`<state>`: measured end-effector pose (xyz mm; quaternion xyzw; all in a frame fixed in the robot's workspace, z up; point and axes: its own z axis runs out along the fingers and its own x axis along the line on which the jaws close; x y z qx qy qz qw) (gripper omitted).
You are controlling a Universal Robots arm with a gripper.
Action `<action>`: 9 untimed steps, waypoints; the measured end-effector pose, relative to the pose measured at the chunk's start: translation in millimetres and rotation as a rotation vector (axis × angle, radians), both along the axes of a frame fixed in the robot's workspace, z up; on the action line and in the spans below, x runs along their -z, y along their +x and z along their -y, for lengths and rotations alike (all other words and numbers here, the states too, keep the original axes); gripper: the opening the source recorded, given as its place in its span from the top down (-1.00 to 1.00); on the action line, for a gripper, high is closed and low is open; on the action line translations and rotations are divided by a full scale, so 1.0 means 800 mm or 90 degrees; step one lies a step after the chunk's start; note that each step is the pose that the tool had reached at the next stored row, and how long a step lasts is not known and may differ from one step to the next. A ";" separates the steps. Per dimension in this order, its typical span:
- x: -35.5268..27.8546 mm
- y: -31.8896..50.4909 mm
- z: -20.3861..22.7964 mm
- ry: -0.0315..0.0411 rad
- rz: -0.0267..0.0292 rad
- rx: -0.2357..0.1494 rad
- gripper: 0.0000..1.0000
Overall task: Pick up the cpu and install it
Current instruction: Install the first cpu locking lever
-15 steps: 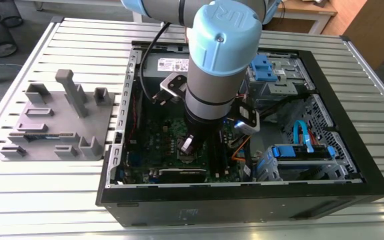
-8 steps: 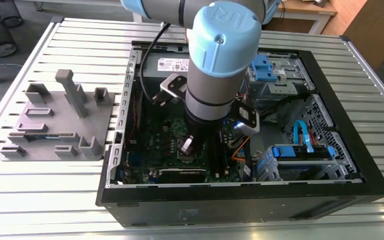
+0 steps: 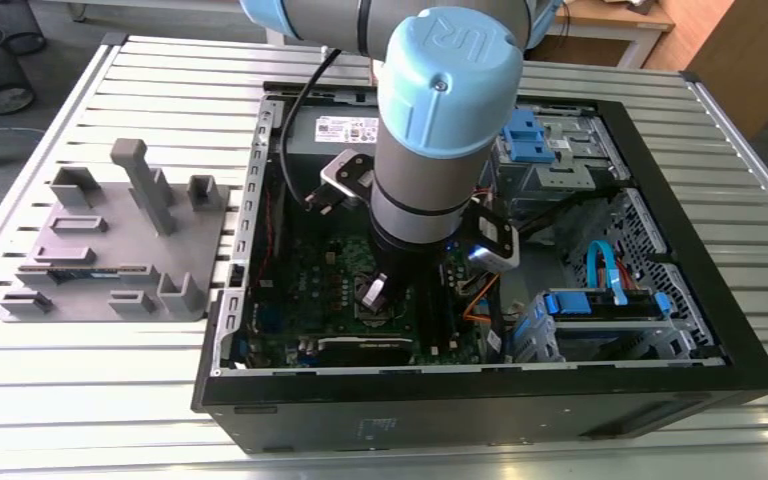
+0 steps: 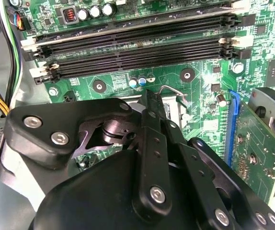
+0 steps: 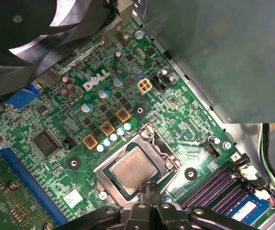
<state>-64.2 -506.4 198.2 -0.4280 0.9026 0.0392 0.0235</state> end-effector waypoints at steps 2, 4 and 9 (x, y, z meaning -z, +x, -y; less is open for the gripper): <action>-0.0001 0.000 0.0002 0.0012 -0.0006 0.000 0.79; 0.0000 0.000 0.0003 0.0051 -0.0031 0.000 0.79; 0.0003 0.001 0.0016 0.0097 -0.0069 0.000 0.79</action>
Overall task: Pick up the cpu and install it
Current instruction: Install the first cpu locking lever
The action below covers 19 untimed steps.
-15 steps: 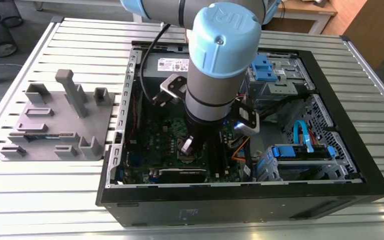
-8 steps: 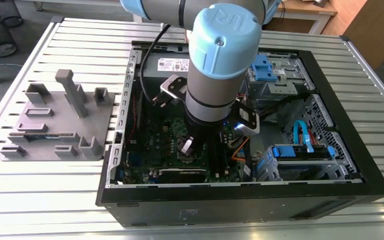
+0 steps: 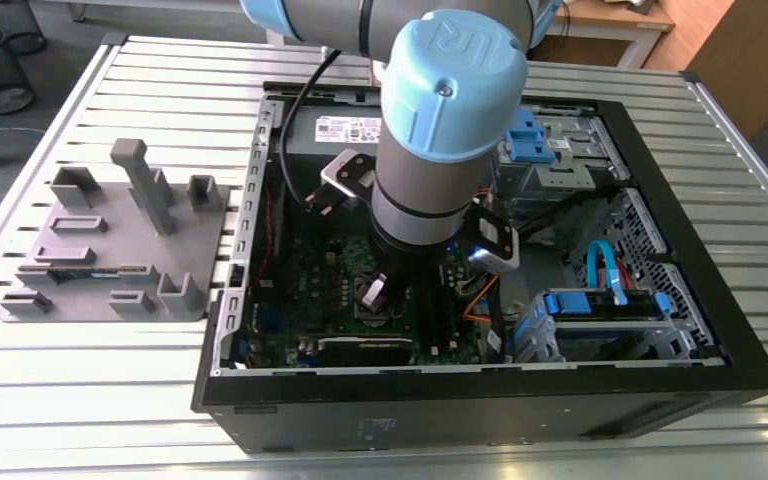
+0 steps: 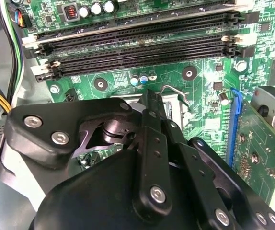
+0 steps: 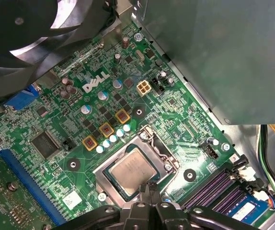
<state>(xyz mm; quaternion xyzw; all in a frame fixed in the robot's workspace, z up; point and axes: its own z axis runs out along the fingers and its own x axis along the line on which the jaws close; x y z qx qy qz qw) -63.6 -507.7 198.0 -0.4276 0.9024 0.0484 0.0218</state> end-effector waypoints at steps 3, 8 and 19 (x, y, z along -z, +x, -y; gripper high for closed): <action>-0.0001 0.001 0.0028 0.0025 -0.0009 0.000 0.79; -0.0002 0.001 0.0065 0.0075 -0.0015 0.000 0.79; 0.0002 0.002 0.0113 0.0253 -0.0136 0.000 0.79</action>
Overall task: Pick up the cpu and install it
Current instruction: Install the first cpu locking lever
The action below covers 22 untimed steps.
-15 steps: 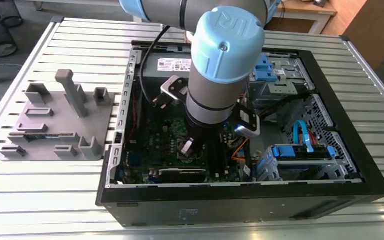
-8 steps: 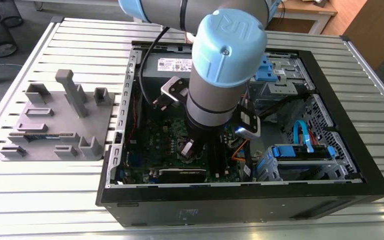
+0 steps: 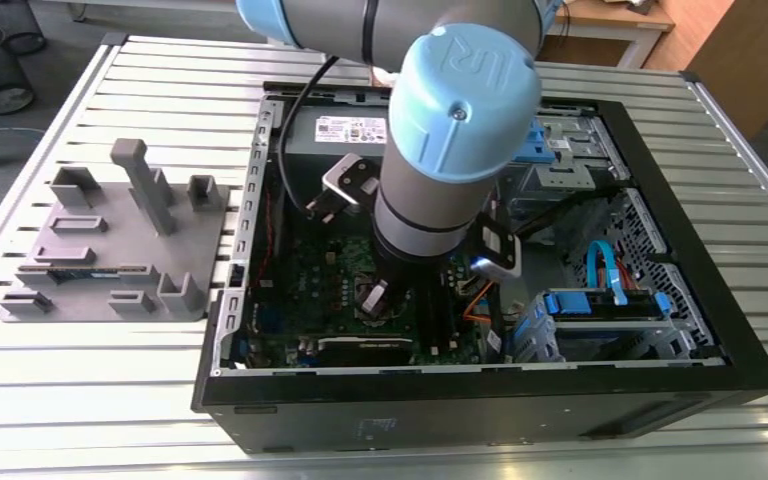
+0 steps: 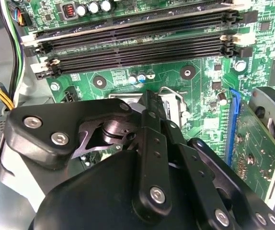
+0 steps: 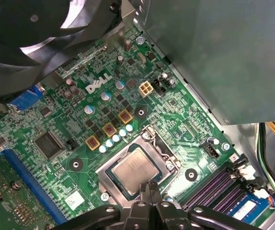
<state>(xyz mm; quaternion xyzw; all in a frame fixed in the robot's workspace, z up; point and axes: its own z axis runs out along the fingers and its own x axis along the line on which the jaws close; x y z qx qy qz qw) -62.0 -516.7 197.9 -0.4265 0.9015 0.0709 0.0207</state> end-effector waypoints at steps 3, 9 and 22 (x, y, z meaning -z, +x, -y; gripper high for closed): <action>0.0006 0.000 0.0016 -0.0002 -0.0057 0.000 0.79; 0.0014 0.001 0.0030 -0.0004 -0.0159 0.000 0.79; 0.0035 0.008 0.0032 -0.0003 -0.0160 0.000 0.79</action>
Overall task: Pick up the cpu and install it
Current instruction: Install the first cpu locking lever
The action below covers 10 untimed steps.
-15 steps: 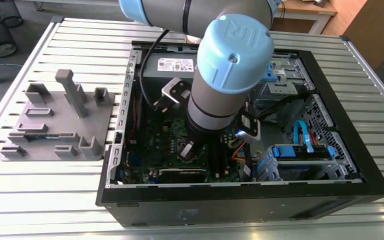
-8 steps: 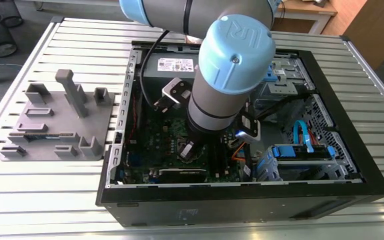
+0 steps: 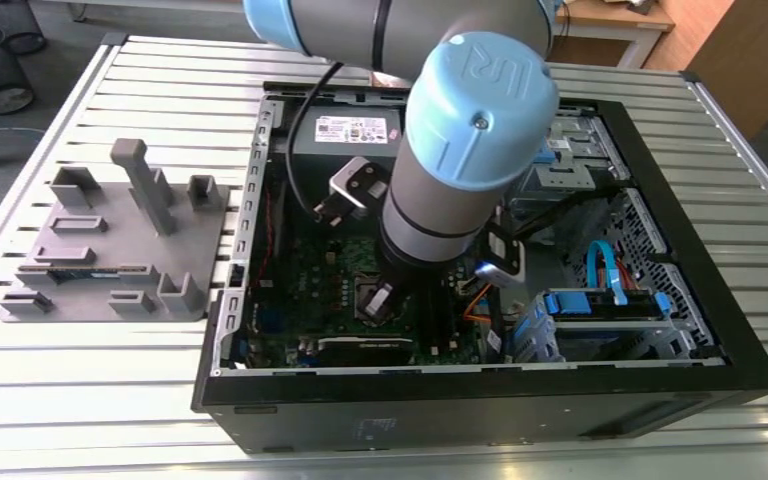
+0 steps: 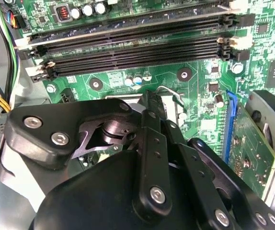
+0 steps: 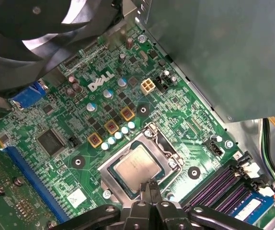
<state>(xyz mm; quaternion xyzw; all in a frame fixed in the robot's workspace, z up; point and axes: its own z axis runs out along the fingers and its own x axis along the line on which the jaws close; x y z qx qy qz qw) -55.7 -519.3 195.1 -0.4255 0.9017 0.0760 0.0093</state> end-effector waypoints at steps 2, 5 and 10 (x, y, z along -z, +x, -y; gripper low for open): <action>0.0012 0.001 0.0001 0.0000 0.0000 0.000 0.79; 0.0023 0.002 0.0002 -0.0001 -0.0001 0.000 0.79; 0.0035 0.005 0.0003 0.0000 0.0000 0.000 0.79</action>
